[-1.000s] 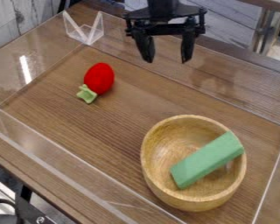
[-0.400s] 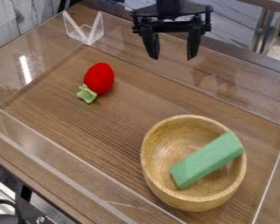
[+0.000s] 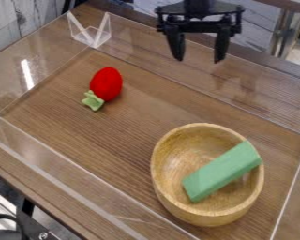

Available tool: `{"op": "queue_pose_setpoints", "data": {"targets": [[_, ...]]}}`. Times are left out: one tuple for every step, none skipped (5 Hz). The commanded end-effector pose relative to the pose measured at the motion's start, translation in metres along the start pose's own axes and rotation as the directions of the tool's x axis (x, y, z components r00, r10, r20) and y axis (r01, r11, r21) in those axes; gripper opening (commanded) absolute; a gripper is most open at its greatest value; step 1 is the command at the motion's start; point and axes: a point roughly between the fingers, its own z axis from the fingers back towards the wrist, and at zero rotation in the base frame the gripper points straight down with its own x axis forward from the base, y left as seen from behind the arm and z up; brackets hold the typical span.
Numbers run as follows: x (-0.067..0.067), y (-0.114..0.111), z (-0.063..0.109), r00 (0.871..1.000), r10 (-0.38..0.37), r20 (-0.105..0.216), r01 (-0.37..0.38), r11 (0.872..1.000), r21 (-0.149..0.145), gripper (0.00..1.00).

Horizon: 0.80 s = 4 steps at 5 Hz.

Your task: Move the red fruit to the right

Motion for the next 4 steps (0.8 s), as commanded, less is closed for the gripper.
{"op": "queue_pose_setpoints", "data": {"targets": [[0.013, -0.004, 0.008, 0.998, -0.047, 0.05, 0.048, 0.999, -0.014, 1.0], [0.018, -0.001, 0.003, 0.997, -0.065, 0.048, 0.065, 0.998, -0.015, 1.0], [0.012, 0.0, -0.006, 1.0, 0.004, 0.029, -0.005, 1.0, 0.009, 1.0], [0.0, 0.014, -0.018, 1.0, -0.021, 0.003, 0.021, 0.999, 0.025, 1.0]]}}
